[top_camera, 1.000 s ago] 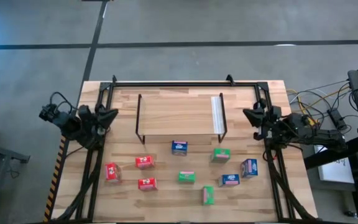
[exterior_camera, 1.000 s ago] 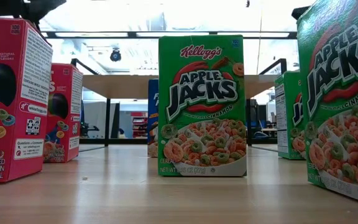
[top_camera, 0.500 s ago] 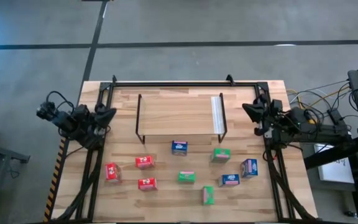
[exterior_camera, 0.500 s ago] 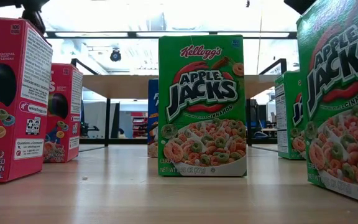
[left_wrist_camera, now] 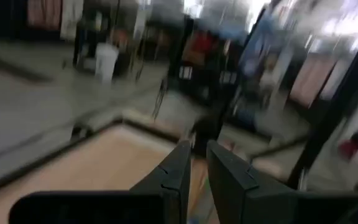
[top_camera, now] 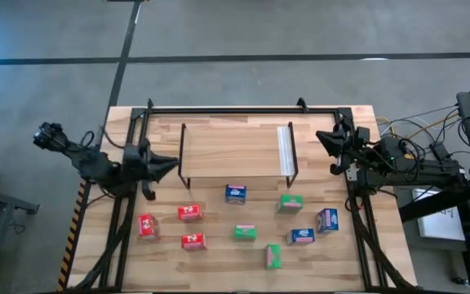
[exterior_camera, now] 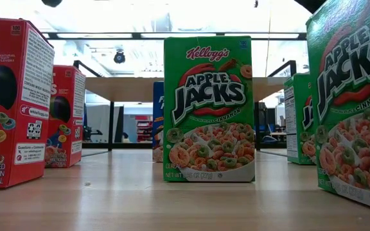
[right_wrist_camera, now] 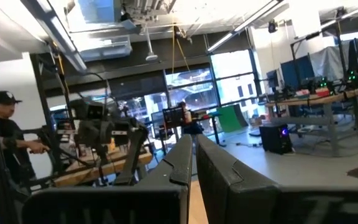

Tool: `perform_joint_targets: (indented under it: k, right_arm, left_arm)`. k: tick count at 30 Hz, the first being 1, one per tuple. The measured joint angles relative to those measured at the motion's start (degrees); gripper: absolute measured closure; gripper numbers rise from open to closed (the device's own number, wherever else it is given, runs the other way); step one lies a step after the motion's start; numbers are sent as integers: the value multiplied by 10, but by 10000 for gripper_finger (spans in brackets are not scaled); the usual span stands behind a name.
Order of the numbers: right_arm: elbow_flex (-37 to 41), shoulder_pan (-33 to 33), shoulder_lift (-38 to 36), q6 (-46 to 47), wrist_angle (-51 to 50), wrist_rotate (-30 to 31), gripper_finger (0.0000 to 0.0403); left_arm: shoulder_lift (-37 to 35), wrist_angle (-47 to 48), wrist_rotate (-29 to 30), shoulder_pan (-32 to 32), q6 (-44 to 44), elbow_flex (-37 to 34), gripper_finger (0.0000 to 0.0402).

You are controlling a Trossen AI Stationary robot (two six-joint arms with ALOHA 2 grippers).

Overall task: Stack cereal on shelf
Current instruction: Put the top right red cereal box on the shelf

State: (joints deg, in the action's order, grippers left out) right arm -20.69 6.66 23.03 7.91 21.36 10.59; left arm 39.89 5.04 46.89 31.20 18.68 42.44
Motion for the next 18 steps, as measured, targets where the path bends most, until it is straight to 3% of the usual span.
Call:
perform_joint_targets:
  k: [4, 7, 18]
  right_arm:
    - [1, 0, -1, -21, 3, 0, 390]
    - [1, 0, -1, -25, 4, 0, 390]
    - [-1, 0, 0, -26, 4, 0, 390]
  left_arm:
    - [85, 225, -70, 0, 120, 106, 365]
    - [157, 337, -135, 0, 201, 174, 365]
    - [424, 519, -308, 7, 254, 363, 365]
